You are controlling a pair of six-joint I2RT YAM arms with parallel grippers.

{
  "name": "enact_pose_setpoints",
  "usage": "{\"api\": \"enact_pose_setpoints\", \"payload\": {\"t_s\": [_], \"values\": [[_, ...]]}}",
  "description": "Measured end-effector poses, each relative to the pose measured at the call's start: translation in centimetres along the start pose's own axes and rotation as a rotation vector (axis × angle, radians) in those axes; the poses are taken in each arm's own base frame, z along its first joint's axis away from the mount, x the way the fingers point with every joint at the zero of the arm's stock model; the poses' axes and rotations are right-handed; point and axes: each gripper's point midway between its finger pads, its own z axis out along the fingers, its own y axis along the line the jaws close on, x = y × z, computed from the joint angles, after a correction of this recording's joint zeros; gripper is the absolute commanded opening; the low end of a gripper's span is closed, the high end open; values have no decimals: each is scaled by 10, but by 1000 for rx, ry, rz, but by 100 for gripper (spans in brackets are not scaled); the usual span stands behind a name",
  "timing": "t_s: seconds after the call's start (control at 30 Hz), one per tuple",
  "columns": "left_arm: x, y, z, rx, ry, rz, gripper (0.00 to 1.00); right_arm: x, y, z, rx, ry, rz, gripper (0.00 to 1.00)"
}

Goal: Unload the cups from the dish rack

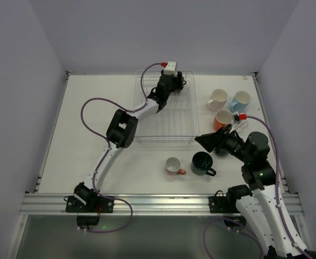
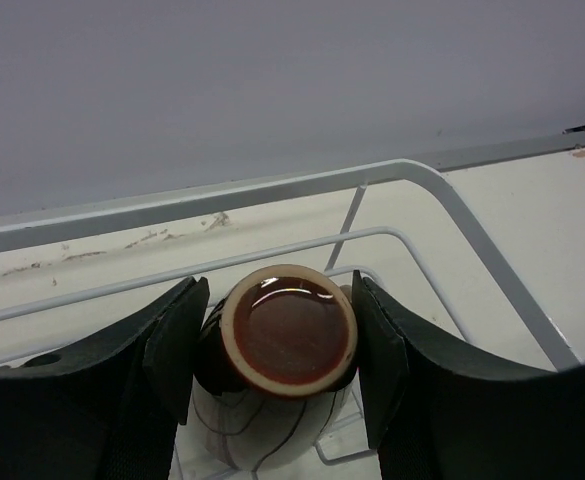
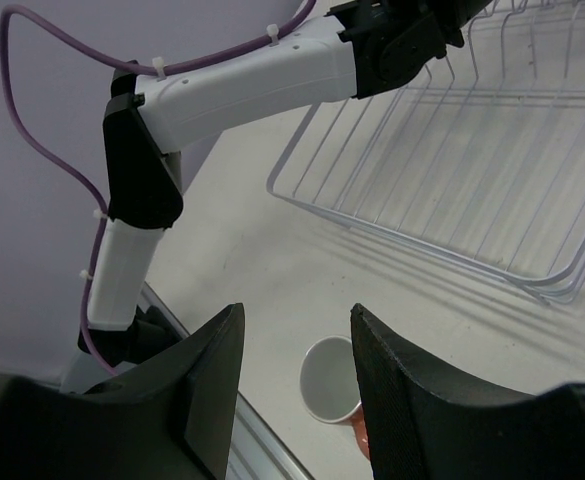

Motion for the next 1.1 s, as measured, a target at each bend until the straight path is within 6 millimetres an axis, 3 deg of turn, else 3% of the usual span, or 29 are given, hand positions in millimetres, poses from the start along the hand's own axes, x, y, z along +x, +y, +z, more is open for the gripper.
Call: {"api": "enact_pose_setpoints", "payload": {"t_s": [0.3,0.4,0.67,0.8,0.87,0.93,1.1], "values": [[-12,-7,-15,21,11,4,23,-2,0,2,-2,-9,-3,50],[-35,-13,-20,36,-19,-1,21,1,-6,7,2,-4,11,50],[-132,-44,-46,129,-157,-30,15,16,-30,24,38,41,90,50],[-173,-60,-82,195,-190,-105,14,7,-30,32,26,16,108,53],[-185,-67,-106,239,-190,-169,14,1,-29,37,11,-5,114,57],[-197,-75,-138,296,-183,-249,13,-5,-27,42,-2,-22,128,67],[-223,-90,-231,460,-197,-509,10,-24,-17,50,-60,-83,128,79]]}}
